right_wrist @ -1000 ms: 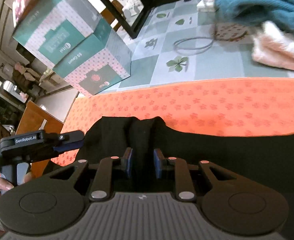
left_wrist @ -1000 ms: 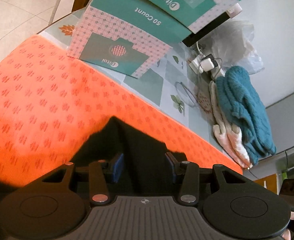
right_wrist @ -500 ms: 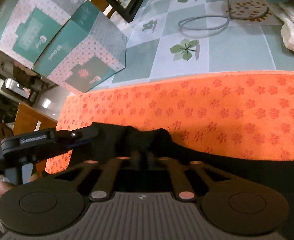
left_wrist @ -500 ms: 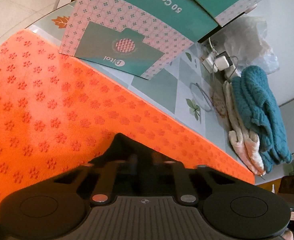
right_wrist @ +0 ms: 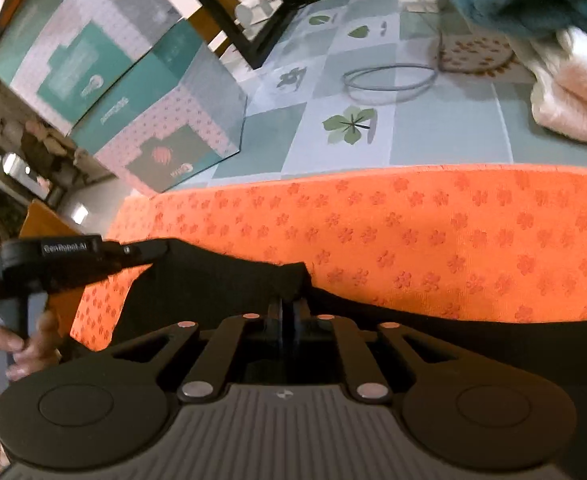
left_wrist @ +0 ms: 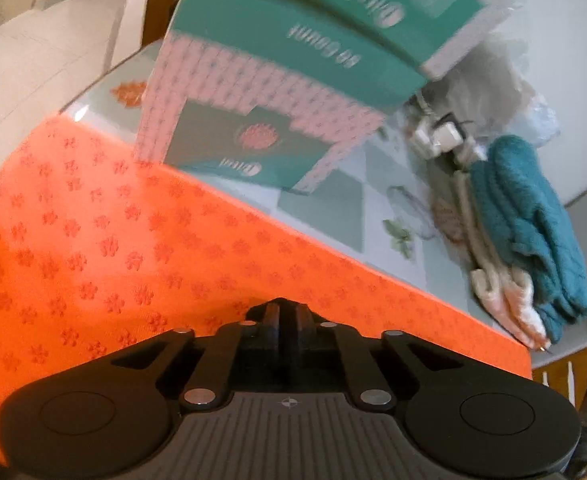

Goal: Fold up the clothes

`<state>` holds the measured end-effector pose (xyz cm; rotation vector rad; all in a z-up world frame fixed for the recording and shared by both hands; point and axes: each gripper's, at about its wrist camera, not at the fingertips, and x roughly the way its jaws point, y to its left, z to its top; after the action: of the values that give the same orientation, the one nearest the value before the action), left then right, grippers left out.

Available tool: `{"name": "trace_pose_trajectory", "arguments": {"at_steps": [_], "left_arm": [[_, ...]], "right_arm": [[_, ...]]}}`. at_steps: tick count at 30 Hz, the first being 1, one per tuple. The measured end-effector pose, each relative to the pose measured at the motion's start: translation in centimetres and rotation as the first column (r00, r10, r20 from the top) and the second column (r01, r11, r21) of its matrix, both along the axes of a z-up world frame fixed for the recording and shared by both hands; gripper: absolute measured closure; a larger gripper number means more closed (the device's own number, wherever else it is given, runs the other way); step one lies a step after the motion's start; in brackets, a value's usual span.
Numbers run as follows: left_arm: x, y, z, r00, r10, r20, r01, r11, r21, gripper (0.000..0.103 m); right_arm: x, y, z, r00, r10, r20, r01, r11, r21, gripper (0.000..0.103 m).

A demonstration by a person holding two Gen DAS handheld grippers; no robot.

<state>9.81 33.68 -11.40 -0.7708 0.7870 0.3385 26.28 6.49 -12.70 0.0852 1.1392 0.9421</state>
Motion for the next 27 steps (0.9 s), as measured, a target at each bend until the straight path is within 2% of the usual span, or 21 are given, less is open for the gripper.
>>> {"name": "trace_pose_trajectory", "arguments": {"at_steps": [2,5,12,14,19,27], "left_arm": [[-0.8,-0.4,1.3,1.0,-0.021,0.017,0.02,0.999,0.025,0.079],[-2.4,-1.6,3.4,0.998,-0.065,0.009,0.064,0.994,0.085,0.079],[-7.9,-4.9,8.6,0.987,-0.158,-0.02,0.159,0.966,0.202,0.075],[-9.9,-5.8,9.9,0.985,-0.172,-0.007,0.17,0.962,0.213,0.071],[-14.7,-7.8,12.2,0.985,-0.172,0.01,0.166,0.962,0.217,0.071],[-20.7,-10.9,13.3,0.982,-0.188,-0.005,0.184,0.953,0.24,0.064]], "right_arm": [[-0.7,-0.3,1.3,0.999,0.016,0.028,-0.016,1.0,0.003,0.093],[-1.9,-1.2,3.7,0.996,0.044,0.074,-0.044,0.999,-0.006,0.093],[-6.3,-5.6,9.4,0.989,0.074,0.126,-0.071,0.997,-0.025,0.093],[-7.6,-7.2,10.6,0.989,0.069,0.133,-0.067,0.997,-0.026,0.093],[-11.1,-10.9,12.6,0.988,0.058,0.14,-0.055,0.998,-0.027,0.092],[-16.8,-15.3,13.5,0.984,0.113,0.141,-0.106,0.993,-0.053,0.092]]}}
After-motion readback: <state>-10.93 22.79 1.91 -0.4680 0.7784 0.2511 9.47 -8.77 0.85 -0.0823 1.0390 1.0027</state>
